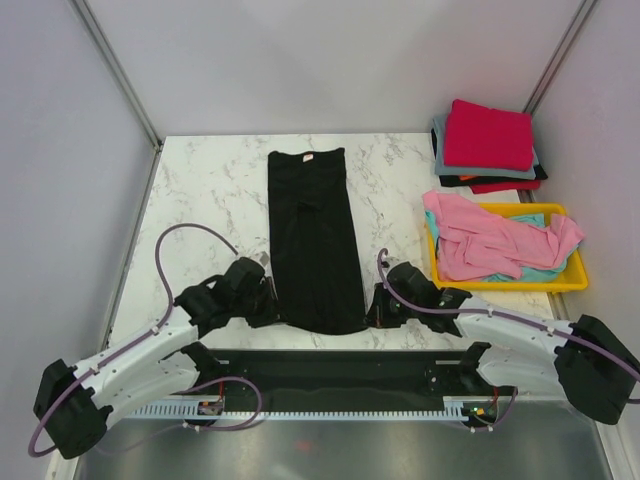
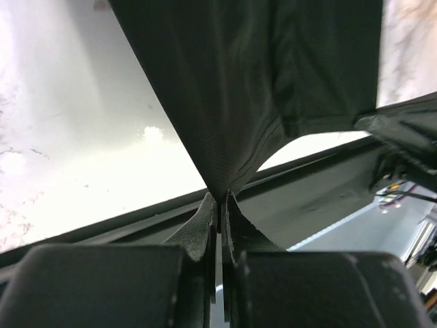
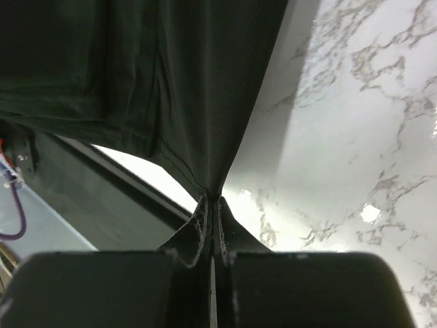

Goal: Fold and stack the t-shirts

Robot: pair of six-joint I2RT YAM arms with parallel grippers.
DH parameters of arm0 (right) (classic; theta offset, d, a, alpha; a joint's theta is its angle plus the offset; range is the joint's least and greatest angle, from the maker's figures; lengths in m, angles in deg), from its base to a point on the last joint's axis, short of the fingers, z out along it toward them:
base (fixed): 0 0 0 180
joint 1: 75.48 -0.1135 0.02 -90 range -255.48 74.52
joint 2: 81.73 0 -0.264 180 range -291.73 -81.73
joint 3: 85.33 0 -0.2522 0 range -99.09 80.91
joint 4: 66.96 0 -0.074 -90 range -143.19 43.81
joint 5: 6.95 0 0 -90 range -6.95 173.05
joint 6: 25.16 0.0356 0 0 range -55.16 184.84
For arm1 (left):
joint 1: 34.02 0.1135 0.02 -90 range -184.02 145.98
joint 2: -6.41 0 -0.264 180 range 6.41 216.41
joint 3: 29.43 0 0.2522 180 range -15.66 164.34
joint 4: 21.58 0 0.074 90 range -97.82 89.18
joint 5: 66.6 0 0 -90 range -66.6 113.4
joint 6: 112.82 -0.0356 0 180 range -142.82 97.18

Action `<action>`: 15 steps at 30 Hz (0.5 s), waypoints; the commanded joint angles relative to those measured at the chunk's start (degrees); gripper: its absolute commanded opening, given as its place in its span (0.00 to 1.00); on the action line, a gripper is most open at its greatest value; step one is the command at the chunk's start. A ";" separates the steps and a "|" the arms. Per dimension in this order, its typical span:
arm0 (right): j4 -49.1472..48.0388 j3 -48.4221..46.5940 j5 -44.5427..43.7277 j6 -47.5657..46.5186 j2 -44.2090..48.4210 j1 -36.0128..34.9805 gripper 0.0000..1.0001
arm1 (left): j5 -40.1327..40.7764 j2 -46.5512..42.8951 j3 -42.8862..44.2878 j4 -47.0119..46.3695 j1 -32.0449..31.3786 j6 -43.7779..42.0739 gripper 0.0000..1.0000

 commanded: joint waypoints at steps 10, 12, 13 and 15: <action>10.06 -25.92 -3.91 -10.11 -8.38 6.54 0.00 | 11.63 10.33 26.21 11.99 2.77 -9.09 0.02; 10.06 -30.04 -2.60 -11.87 -12.42 8.73 0.00 | 11.55 12.89 29.45 11.81 5.39 -11.99 0.02; 10.41 -31.55 -2.33 -13.36 -15.13 9.35 0.00 | 10.77 15.08 30.43 11.64 6.54 -12.87 0.02; 10.50 -35.58 -1.72 -14.86 -17.87 10.84 0.00 | 9.01 17.11 32.71 10.68 10.14 -15.50 0.02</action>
